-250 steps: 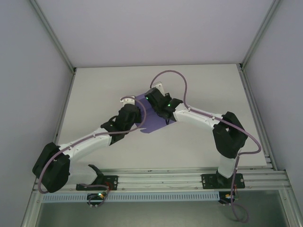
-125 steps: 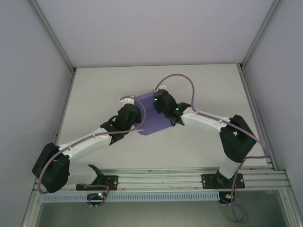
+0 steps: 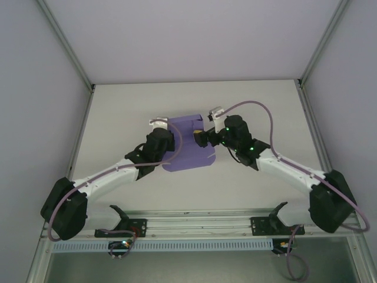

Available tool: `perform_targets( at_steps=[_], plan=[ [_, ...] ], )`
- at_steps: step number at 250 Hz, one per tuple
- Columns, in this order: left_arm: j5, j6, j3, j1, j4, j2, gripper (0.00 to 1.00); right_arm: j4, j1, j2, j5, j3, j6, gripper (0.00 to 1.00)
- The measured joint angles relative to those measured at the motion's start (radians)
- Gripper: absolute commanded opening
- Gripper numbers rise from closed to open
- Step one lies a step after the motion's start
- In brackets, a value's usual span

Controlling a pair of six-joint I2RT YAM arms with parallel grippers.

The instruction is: Assemble paper box

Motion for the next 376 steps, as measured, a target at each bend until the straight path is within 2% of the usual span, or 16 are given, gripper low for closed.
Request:
perform_targets(
  at_steps=[36,58,77,116,132,147,174,216,240,249,259,307,337,376],
  plan=[
    [0.009,0.018,0.0,0.005,0.012,0.0,0.0,-0.006,-0.034,-0.073,0.008,-0.014,-0.002,1.0],
    [0.016,0.021,0.0,0.005,0.016,0.0,0.0,-0.029,-0.048,-0.059,-0.019,-0.014,-0.008,1.0],
    [0.023,0.022,0.0,0.005,0.018,0.0,0.0,-0.058,-0.052,-0.019,-0.046,-0.004,-0.016,0.96],
    [0.026,0.021,0.005,0.004,0.011,0.006,0.0,-0.118,-0.052,0.107,-0.085,0.068,-0.026,0.79],
    [0.026,0.021,0.013,0.004,0.001,0.013,0.0,-0.13,-0.052,0.15,-0.087,0.105,-0.027,0.76],
    [0.026,0.02,0.016,0.004,-0.006,0.017,0.0,-0.138,-0.051,0.183,-0.086,0.134,-0.029,0.64],
    [0.026,0.017,0.024,0.003,-0.017,0.022,0.0,-0.144,-0.051,0.229,-0.085,0.172,-0.019,0.52],
    [0.018,0.017,0.034,0.003,-0.025,0.026,0.0,-0.175,-0.051,0.293,-0.082,0.226,-0.003,0.49],
    [0.013,0.016,0.039,0.002,-0.028,0.026,0.0,-0.192,-0.051,0.304,-0.081,0.228,0.004,0.38],
    [0.011,0.016,0.041,0.002,-0.028,0.027,0.0,-0.196,-0.051,0.306,-0.077,0.228,0.006,0.29],
    [0.011,0.016,0.042,0.0,-0.029,0.027,0.0,-0.198,-0.05,0.308,-0.069,0.228,0.013,0.21],
    [0.012,0.009,0.049,-0.014,-0.037,0.033,0.0,-0.231,-0.039,0.336,0.011,0.266,0.048,0.04],
    [-0.002,-0.003,0.066,-0.024,-0.051,0.058,0.0,-0.271,-0.022,0.365,0.096,0.302,0.109,0.0],
    [-0.026,-0.031,0.113,-0.044,-0.079,0.103,0.0,-0.387,0.001,0.408,0.235,0.385,0.202,0.01]
  ],
)
